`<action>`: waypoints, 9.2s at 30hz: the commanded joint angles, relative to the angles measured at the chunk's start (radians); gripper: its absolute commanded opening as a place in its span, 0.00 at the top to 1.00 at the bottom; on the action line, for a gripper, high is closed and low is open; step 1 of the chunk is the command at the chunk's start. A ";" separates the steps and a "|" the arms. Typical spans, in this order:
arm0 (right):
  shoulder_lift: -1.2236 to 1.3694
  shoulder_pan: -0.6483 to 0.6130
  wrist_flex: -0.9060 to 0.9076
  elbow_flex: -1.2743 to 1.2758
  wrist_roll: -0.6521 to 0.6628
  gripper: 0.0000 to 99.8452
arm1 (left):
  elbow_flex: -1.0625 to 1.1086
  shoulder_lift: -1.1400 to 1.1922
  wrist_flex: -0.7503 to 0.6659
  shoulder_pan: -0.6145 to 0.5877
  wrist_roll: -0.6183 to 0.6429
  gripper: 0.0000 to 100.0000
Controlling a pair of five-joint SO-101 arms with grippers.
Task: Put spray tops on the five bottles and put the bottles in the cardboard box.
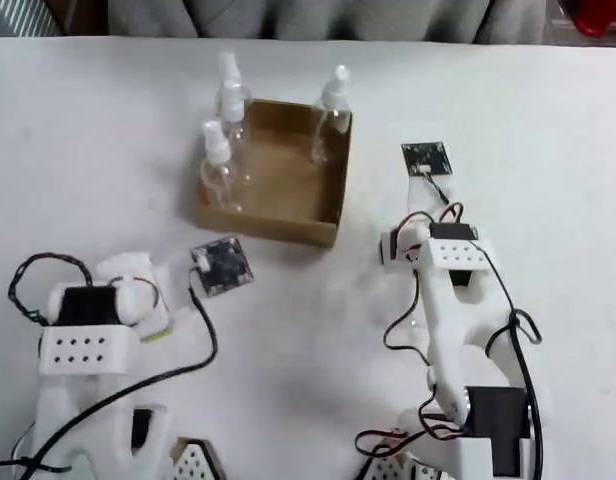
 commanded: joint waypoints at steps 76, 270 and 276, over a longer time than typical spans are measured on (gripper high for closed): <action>-0.005 -0.004 -0.015 -0.006 0.023 0.99 | -0.288 0.788 -0.226 -0.091 -0.322 0.87; -1.607 -0.901 -0.504 0.964 -0.041 0.99 | -0.433 -0.556 -0.359 0.320 1.689 0.98; -1.607 -0.897 -0.504 0.964 -0.041 0.99 | -0.384 -0.558 -0.358 0.323 1.691 0.98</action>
